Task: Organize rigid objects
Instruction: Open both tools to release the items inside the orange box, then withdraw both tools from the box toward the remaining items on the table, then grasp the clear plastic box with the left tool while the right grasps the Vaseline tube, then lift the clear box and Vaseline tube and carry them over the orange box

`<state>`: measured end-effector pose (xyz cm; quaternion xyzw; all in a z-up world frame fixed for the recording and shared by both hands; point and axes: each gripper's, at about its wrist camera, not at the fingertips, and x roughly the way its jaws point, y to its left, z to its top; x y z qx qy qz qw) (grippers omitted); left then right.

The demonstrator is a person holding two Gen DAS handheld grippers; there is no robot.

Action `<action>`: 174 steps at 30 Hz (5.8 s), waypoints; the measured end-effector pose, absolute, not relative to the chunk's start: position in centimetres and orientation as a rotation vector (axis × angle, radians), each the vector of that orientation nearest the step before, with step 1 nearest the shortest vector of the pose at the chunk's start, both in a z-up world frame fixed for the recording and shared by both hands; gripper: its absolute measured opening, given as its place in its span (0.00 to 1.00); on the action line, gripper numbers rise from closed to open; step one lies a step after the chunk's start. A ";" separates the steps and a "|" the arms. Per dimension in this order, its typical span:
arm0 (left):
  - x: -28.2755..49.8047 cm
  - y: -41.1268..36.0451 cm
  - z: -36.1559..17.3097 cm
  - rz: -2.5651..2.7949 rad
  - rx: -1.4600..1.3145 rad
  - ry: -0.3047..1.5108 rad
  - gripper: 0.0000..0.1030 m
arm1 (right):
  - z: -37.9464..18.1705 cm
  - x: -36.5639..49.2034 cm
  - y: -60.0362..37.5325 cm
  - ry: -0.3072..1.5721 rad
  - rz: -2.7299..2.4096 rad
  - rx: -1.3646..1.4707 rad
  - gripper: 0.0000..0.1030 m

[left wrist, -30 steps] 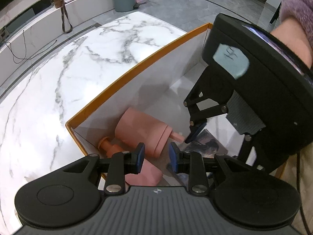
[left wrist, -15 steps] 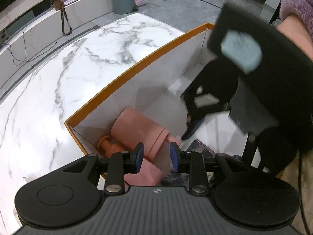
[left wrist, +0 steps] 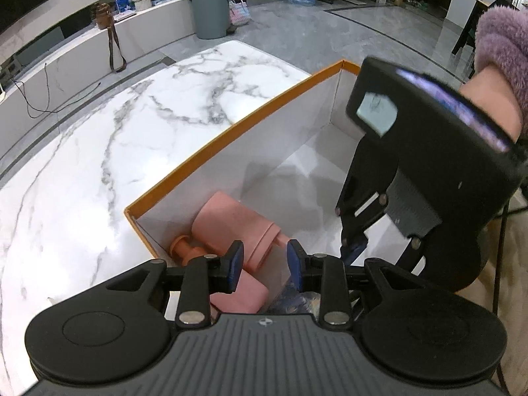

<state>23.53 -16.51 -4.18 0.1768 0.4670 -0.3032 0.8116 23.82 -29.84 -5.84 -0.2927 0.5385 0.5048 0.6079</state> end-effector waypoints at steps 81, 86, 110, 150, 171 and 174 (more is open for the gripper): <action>20.0 9.1 -8.6 -0.059 -0.349 1.322 0.62 | -5.5 16.6 -5.3 1.018 1.070 -0.548 0.17; 19.9 8.2 -8.4 -0.081 -0.248 1.329 0.59 | -5.2 15.8 -5.1 0.976 1.074 -0.666 0.25; 19.6 7.0 -8.8 -0.200 -0.048 1.384 0.59 | -6.4 21.1 -4.7 1.088 0.989 -0.933 0.44; 16.0 5.7 -4.1 -0.249 -0.036 1.211 0.55 | -2.7 14.1 -10.0 0.909 0.822 -0.470 0.45; 15.9 -6.1 7.4 -0.490 0.104 0.938 0.55 | 9.1 11.7 -25.7 0.663 0.562 -0.103 0.45; 16.3 -8.6 7.1 -0.539 0.158 0.936 0.55 | 8.8 12.3 -28.7 0.685 0.493 -0.105 0.45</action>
